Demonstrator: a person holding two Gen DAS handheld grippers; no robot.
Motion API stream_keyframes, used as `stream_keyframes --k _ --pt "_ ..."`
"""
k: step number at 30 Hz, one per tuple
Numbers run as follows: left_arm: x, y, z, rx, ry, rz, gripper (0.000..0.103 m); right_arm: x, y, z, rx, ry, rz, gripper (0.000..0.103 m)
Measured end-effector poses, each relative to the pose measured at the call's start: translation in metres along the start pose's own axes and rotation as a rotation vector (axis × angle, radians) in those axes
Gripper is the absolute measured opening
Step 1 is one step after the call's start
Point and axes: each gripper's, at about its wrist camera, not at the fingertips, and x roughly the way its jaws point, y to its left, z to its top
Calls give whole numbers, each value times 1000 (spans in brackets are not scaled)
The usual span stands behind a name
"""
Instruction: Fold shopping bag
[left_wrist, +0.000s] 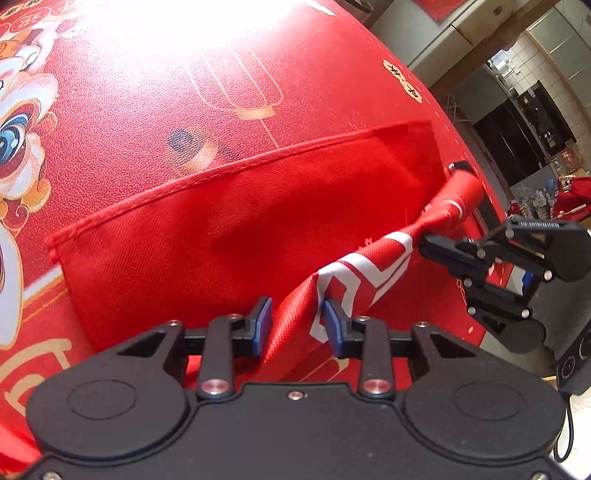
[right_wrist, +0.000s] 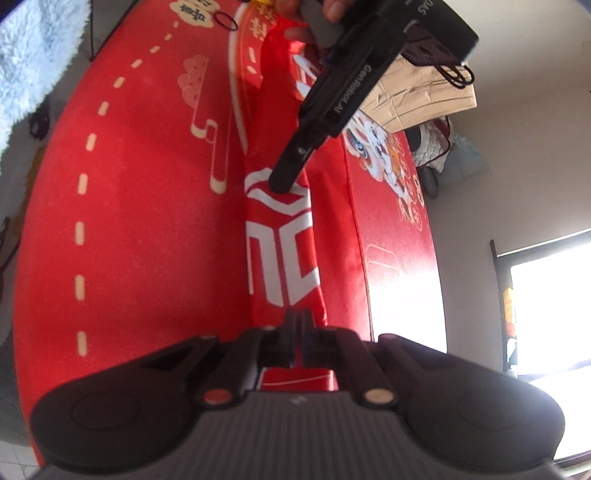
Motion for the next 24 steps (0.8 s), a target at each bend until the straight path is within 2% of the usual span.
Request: stream_keyframes --k 5,10,19,24 --pt "0 3 3 -5 15 -13 34 9 -12 -1 37 -1 3 1" --pt "-1 8 4 -15 19 -36 34 14 -12 2 -12 -52 1 1" --pt "0 17 6 -19 22 -79 30 36 -24 8 -6 -44 10 1" --pt "2 25 8 -31 24 -112 28 58 -39 12 28 -30 58 2"
